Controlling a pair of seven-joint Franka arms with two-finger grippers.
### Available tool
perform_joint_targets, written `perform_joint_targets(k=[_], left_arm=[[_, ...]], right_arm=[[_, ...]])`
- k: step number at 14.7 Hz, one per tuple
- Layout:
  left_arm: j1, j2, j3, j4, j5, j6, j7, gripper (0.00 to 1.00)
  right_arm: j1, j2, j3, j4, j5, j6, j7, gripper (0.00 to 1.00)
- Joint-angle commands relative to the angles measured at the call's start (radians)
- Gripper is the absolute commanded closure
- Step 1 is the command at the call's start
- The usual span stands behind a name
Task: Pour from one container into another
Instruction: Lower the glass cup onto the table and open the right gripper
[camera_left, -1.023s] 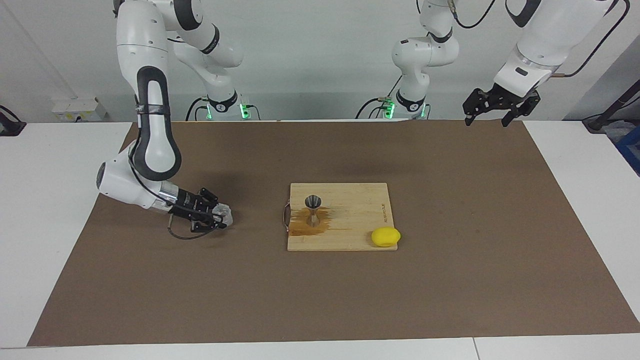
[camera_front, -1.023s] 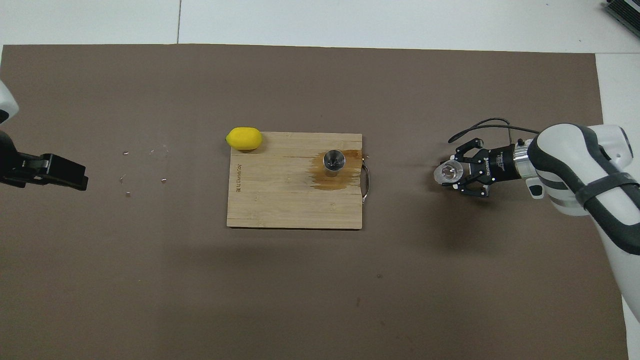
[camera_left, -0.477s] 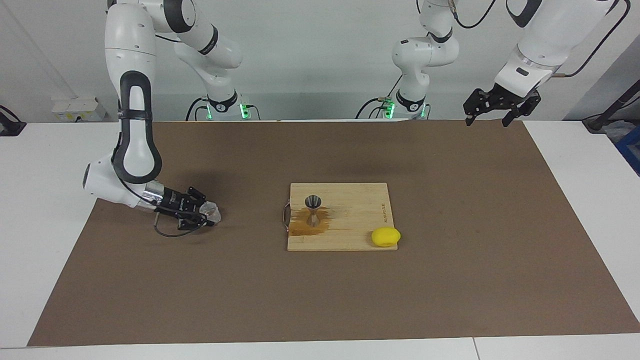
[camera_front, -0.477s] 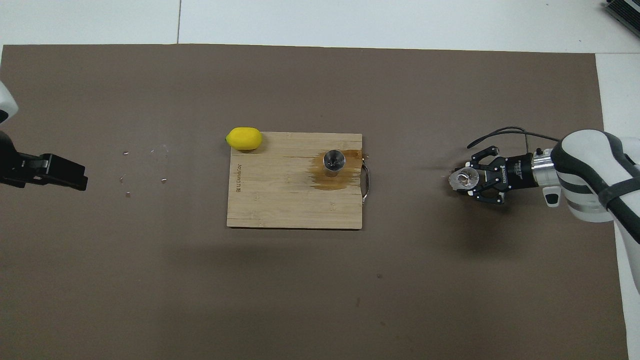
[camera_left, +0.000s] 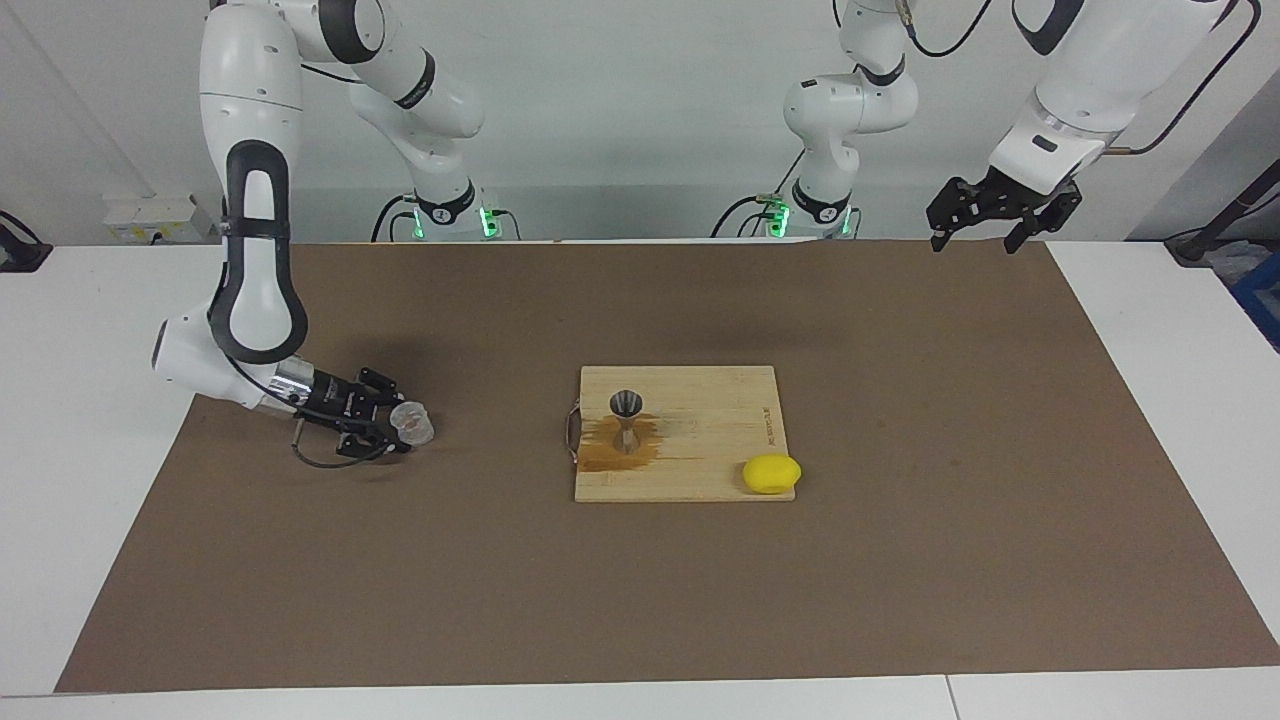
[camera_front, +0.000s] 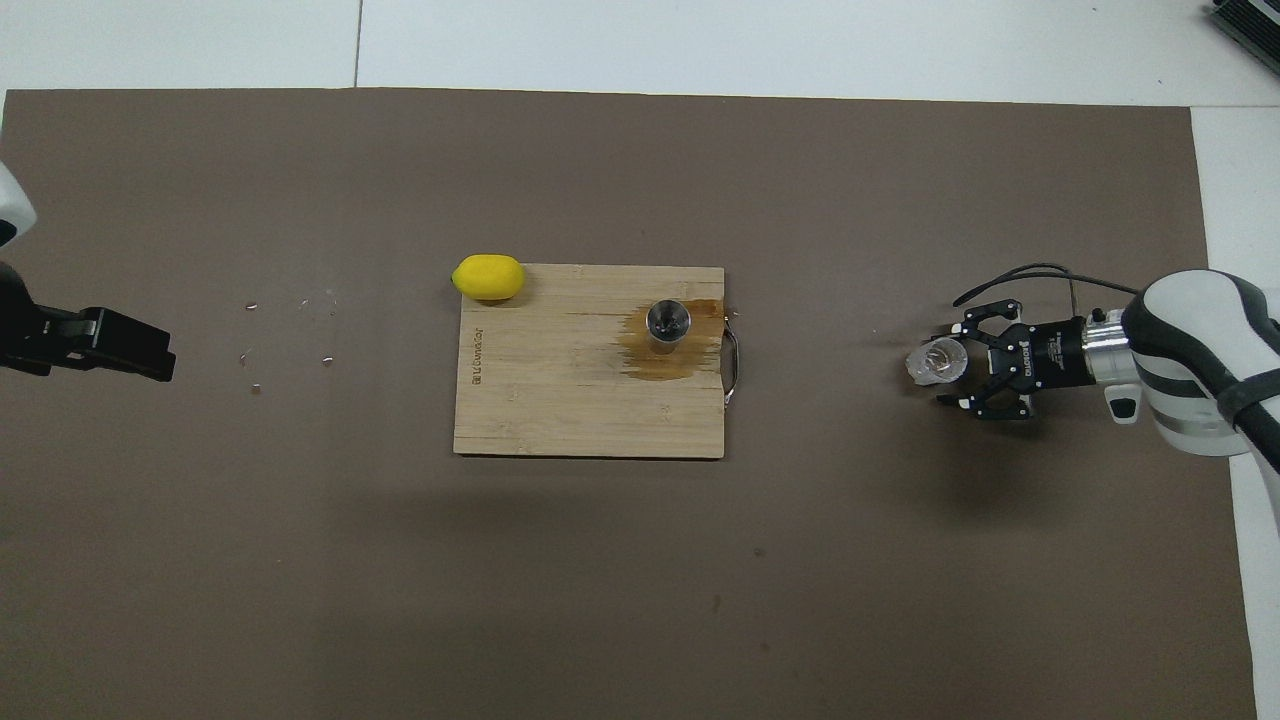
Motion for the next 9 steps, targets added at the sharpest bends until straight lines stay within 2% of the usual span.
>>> perform_joint_targets(k=[1, 6, 9], left_arm=[[0.011, -0.027, -0.008, -0.030, 0.013, 0.012, -0.006, 0.00], [0.011, -0.025, -0.008, -0.031, 0.013, 0.012, -0.006, 0.00], [0.011, -0.027, -0.008, -0.030, 0.013, 0.012, -0.006, 0.00]], right_arm=[[-0.013, -0.078, 0.009, -0.032, -0.091, 0.013, -0.028, 0.00], [0.001, -0.194, 0.009, -0.043, -0.270, -0.008, -0.068, 0.00], [0.006, -0.240, 0.013, -0.037, -0.391, -0.039, -0.218, 0.00]])
